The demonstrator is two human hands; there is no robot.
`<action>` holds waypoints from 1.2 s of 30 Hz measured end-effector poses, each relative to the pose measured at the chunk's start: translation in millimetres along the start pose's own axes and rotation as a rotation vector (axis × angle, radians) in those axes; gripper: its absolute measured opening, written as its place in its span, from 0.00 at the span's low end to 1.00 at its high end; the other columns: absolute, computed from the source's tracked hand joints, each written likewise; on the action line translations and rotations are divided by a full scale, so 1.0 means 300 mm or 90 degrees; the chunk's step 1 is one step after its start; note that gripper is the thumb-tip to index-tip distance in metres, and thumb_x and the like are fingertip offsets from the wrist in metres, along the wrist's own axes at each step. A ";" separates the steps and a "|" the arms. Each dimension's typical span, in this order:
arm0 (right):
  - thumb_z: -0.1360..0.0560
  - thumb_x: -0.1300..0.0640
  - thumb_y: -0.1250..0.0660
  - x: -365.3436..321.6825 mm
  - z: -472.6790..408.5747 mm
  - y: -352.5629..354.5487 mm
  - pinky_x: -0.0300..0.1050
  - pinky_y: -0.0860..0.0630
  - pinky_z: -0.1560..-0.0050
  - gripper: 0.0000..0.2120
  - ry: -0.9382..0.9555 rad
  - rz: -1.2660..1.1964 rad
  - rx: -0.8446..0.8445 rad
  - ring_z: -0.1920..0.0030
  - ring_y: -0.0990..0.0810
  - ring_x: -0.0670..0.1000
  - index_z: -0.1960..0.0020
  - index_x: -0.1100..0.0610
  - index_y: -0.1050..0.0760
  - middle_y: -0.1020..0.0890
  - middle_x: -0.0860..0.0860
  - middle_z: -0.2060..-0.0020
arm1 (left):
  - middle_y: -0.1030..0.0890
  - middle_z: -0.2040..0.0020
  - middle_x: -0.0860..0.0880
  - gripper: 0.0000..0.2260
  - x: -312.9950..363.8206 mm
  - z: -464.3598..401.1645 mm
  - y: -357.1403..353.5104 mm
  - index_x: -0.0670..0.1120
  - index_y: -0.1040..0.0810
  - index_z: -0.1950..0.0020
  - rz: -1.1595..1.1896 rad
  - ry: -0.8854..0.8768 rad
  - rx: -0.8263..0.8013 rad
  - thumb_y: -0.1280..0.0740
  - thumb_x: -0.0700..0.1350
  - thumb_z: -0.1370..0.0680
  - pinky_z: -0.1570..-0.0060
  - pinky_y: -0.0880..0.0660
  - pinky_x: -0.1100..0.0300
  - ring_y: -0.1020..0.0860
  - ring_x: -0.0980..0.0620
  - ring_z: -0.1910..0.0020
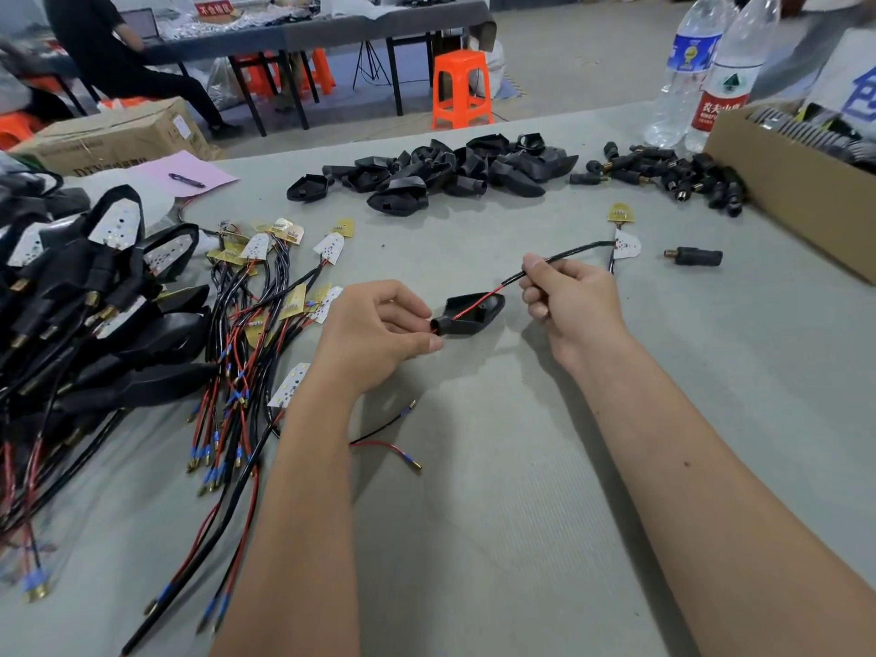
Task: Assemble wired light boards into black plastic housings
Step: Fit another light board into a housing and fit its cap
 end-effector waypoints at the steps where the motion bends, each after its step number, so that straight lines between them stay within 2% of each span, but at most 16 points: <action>1: 0.20 0.62 0.29 0.000 -0.001 0.001 0.35 0.32 0.75 0.10 0.006 -0.001 0.007 0.74 0.27 0.44 0.60 0.62 0.23 0.21 0.50 0.72 | 0.14 0.63 0.46 0.14 0.001 0.001 -0.001 0.40 0.17 0.54 0.012 0.002 -0.001 0.18 0.33 0.34 0.62 0.20 0.65 0.18 0.54 0.67; 4: 0.19 0.56 0.30 -0.011 0.001 -0.011 0.38 0.30 0.74 0.08 0.054 0.088 0.003 0.71 0.24 0.46 0.54 0.59 0.22 0.20 0.50 0.65 | 0.13 0.62 0.45 0.13 0.001 0.002 -0.016 0.41 0.18 0.54 0.076 0.012 0.019 0.18 0.33 0.34 0.58 0.17 0.61 0.15 0.51 0.64; 7: 0.20 0.45 0.30 -0.010 0.013 -0.051 0.41 0.27 0.71 0.08 0.075 0.211 -0.068 0.66 0.22 0.45 0.49 0.48 0.21 0.19 0.45 0.61 | 0.13 0.60 0.45 0.12 0.003 0.000 -0.030 0.42 0.18 0.53 0.146 0.010 0.051 0.19 0.33 0.32 0.55 0.17 0.60 0.14 0.50 0.61; 9: 0.22 0.39 0.32 -0.010 0.017 -0.058 0.42 0.27 0.65 0.09 0.083 0.281 -0.074 0.62 0.22 0.46 0.48 0.43 0.22 0.19 0.43 0.58 | 0.13 0.60 0.45 0.12 0.004 -0.002 -0.039 0.42 0.17 0.54 0.188 0.008 0.070 0.20 0.33 0.31 0.53 0.17 0.59 0.14 0.50 0.60; 12: 0.21 0.36 0.34 -0.015 0.016 -0.052 0.45 0.26 0.53 0.17 0.116 0.329 -0.046 0.56 0.22 0.48 0.37 0.43 0.23 0.19 0.48 0.51 | 0.13 0.60 0.44 0.11 -0.005 -0.004 -0.051 0.42 0.18 0.53 0.273 0.028 0.132 0.21 0.32 0.30 0.56 0.19 0.61 0.15 0.50 0.61; 14: 0.21 0.37 0.34 -0.010 0.017 -0.053 0.48 0.22 0.54 0.22 0.101 0.339 -0.024 0.55 0.19 0.50 0.32 0.47 0.26 0.20 0.54 0.45 | 0.13 0.59 0.43 0.11 -0.009 -0.004 -0.062 0.41 0.19 0.53 0.351 0.042 0.180 0.22 0.31 0.30 0.56 0.20 0.61 0.15 0.49 0.61; 16: 0.20 0.39 0.32 0.006 0.023 -0.061 0.44 0.22 0.67 0.25 0.021 0.246 -0.026 0.63 0.17 0.50 0.32 0.56 0.28 0.19 0.58 0.44 | 0.13 0.58 0.43 0.10 -0.004 -0.007 -0.083 0.42 0.18 0.53 0.394 0.044 0.185 0.22 0.32 0.29 0.56 0.19 0.61 0.15 0.49 0.59; 18: 0.20 0.43 0.30 0.025 0.034 -0.086 0.39 0.28 0.76 0.23 -0.081 0.055 -0.094 0.67 0.17 0.50 0.39 0.62 0.26 0.16 0.60 0.46 | 0.13 0.57 0.43 0.10 0.003 -0.010 -0.110 0.42 0.18 0.53 0.400 0.045 0.147 0.22 0.32 0.29 0.54 0.18 0.60 0.15 0.48 0.58; 21: 0.28 0.45 0.25 0.034 0.058 -0.103 0.34 0.35 0.80 0.22 -0.157 -0.123 -0.191 0.72 0.25 0.46 0.47 0.63 0.22 0.14 0.60 0.48 | 0.13 0.58 0.42 0.09 0.015 -0.008 -0.150 0.42 0.18 0.53 0.357 0.043 0.033 0.23 0.32 0.28 0.52 0.18 0.57 0.15 0.48 0.59; 24: 0.33 0.47 0.25 0.025 0.049 -0.095 0.32 0.41 0.82 0.17 -0.150 -0.170 -0.189 0.76 0.34 0.42 0.54 0.58 0.24 0.16 0.54 0.56 | 0.13 0.58 0.40 0.11 0.030 0.004 -0.154 0.42 0.19 0.53 0.284 0.039 -0.071 0.21 0.34 0.30 0.57 0.24 0.56 0.18 0.44 0.60; 27: 0.27 0.47 0.27 0.018 0.023 -0.070 0.33 0.42 0.81 0.14 -0.154 -0.281 -0.149 0.78 0.37 0.41 0.55 0.55 0.28 0.19 0.50 0.63 | 0.13 0.58 0.41 0.11 0.036 0.018 -0.109 0.43 0.18 0.54 0.256 0.042 -0.132 0.22 0.37 0.33 0.61 0.23 0.60 0.17 0.48 0.62; 29: 0.23 0.48 0.30 0.013 0.008 -0.048 0.32 0.42 0.80 0.12 -0.154 -0.356 -0.134 0.76 0.37 0.42 0.55 0.55 0.28 0.18 0.50 0.61 | 0.14 0.60 0.43 0.11 0.031 0.024 -0.063 0.43 0.18 0.54 0.246 0.038 -0.159 0.22 0.34 0.32 0.62 0.21 0.63 0.17 0.50 0.64; 32: 0.19 0.52 0.32 0.005 -0.003 -0.009 0.33 0.41 0.79 0.10 -0.153 -0.408 -0.079 0.74 0.37 0.43 0.52 0.58 0.26 0.17 0.52 0.56 | 0.15 0.61 0.43 0.11 0.004 0.028 0.026 0.43 0.16 0.54 0.170 0.048 -0.134 0.23 0.29 0.31 0.61 0.20 0.64 0.18 0.51 0.64; 34: 0.19 0.54 0.32 -0.001 -0.004 0.008 0.34 0.41 0.78 0.09 -0.148 -0.431 -0.056 0.73 0.36 0.44 0.53 0.59 0.24 0.16 0.53 0.54 | 0.15 0.63 0.44 0.11 -0.026 0.027 0.093 0.42 0.16 0.55 0.111 0.068 -0.062 0.24 0.28 0.30 0.61 0.21 0.65 0.19 0.50 0.63; 36: 0.19 0.57 0.32 -0.007 -0.006 0.018 0.34 0.41 0.77 0.11 -0.132 -0.434 -0.044 0.72 0.35 0.45 0.59 0.59 0.19 0.16 0.53 0.52 | 0.15 0.64 0.47 0.11 -0.052 0.024 0.157 0.43 0.16 0.56 0.072 0.080 0.029 0.24 0.28 0.30 0.60 0.21 0.65 0.19 0.50 0.62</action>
Point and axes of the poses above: each hand's wrist, its own z-axis away from the middle knuckle, its own y-axis out of the back of the hand, x = y × z, the point moved 6 cm from there along -z, towards the middle knuckle
